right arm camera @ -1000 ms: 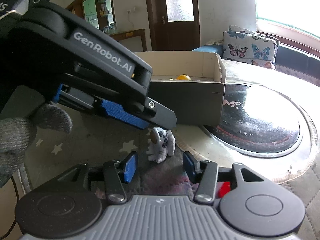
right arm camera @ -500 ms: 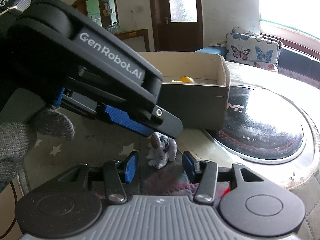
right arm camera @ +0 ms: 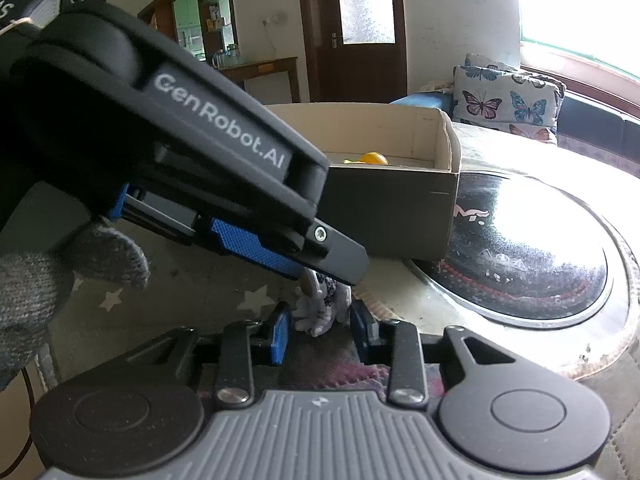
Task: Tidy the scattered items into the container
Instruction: 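Lower the left gripper onto the grey toy figure and close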
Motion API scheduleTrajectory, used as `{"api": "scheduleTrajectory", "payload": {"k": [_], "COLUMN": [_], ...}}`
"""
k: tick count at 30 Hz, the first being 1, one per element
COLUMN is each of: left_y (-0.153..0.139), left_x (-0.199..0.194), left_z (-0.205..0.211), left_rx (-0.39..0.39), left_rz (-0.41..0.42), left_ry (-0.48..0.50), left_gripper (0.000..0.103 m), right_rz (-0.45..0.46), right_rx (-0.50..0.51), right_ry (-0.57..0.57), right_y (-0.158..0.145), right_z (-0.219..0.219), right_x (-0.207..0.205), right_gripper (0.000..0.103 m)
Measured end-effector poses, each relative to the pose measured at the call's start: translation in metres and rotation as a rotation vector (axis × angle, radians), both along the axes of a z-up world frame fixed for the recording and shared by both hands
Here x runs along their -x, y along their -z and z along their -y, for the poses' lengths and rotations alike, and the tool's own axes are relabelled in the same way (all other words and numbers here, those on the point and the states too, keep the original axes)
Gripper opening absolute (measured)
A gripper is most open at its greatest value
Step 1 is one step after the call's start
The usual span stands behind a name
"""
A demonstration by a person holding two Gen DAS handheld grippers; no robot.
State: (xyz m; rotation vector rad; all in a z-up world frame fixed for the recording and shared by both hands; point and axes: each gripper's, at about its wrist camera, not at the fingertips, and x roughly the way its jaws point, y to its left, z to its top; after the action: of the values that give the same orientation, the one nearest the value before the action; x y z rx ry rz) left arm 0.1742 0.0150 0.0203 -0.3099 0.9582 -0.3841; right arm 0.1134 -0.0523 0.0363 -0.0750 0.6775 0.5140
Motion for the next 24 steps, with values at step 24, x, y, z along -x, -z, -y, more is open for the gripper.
{"api": "scheduleTrajectory", "payload": {"k": [24], "left_y": [0.007], "left_x": [0.001], "left_z": [0.018], "left_rx": [-0.180], "left_rz": [0.104], "left_ry": [0.178], "left_gripper": [0.034], "right_rz": [0.005], "right_rx": [-0.016], "right_ry": [-0.011], "right_y": [0.002], "right_z": [0.000], "right_x": [0.004], "right_gripper": [0.050]}}
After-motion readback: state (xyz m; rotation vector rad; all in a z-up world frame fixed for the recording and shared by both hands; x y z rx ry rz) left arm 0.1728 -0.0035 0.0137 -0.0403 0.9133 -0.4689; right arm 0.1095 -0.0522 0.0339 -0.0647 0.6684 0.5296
